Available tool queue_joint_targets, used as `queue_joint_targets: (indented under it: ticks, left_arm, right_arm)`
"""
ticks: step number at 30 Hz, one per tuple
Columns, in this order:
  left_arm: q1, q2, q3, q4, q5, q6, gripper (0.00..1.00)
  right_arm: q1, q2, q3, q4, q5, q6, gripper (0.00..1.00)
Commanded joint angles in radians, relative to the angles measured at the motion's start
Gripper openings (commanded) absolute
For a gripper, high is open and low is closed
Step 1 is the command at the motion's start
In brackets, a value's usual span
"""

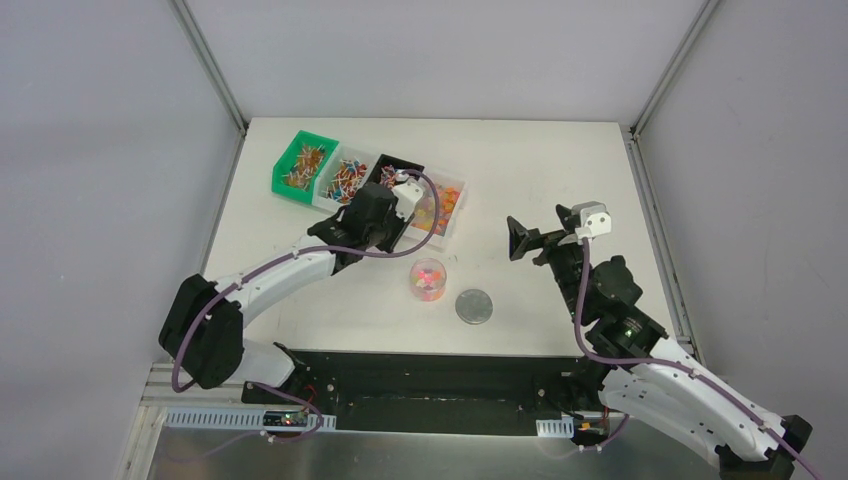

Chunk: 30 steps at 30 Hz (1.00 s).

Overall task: Pack the candies
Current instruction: Scoop the fake candies from the storage box.

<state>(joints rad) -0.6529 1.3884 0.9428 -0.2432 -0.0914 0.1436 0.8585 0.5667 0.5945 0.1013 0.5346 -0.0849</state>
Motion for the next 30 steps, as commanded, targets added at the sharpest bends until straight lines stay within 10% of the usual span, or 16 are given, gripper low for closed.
queue_joint_targets:
  ticks: [1, 30]
  left_arm:
    - [0.0, -0.099, -0.017, 0.046, 0.026, 0.022, 0.0]
    - [0.001, -0.491, 0.098, -0.387, 0.364, 0.369, 0.0]
  right_arm:
    - [-0.005, 0.006, 0.037, 0.047, -0.003, -0.013, 1.0]
    - [-0.005, 0.014, 0.025, 0.036, -0.003, -0.003, 1.0]
